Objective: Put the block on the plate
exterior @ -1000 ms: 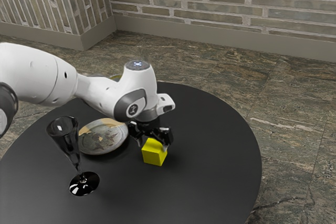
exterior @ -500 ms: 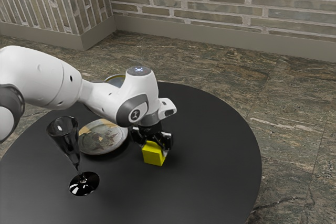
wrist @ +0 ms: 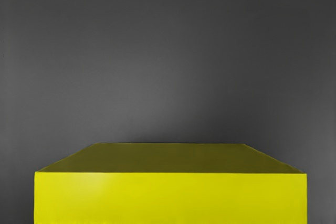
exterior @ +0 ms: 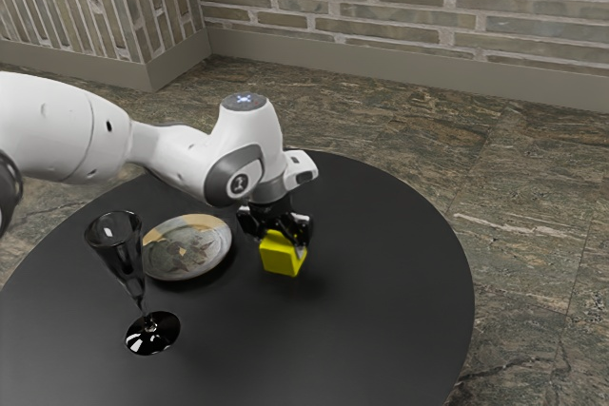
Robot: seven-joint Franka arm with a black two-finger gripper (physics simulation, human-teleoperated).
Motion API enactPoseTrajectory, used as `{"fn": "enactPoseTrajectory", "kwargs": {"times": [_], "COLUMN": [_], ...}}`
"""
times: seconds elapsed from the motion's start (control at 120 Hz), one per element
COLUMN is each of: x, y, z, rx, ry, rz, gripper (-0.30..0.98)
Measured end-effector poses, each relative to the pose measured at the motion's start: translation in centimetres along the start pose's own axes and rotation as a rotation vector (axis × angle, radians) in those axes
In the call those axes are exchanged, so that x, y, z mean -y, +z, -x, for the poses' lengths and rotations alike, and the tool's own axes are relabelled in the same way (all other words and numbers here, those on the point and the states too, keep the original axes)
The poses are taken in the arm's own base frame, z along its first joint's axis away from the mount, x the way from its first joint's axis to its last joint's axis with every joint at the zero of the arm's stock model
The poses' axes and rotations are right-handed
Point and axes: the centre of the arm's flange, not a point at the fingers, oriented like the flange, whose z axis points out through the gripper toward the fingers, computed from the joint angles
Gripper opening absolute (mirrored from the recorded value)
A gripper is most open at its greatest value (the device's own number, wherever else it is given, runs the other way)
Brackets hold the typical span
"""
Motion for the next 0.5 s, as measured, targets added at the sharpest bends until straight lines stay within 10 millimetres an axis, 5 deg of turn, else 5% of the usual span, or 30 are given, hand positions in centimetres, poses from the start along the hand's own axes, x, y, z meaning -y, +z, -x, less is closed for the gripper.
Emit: {"fn": "enactPoseTrajectory", "kwargs": {"times": [0.15,0.5], "x": [1.7,13.5], "y": [-2.1,-2.6], "z": [-1.5,-4.2], "rx": [-0.016,0.02], "ry": [-0.016,-0.134], "rz": [0.001,-0.026], "gripper": [0.41,0.41]}}
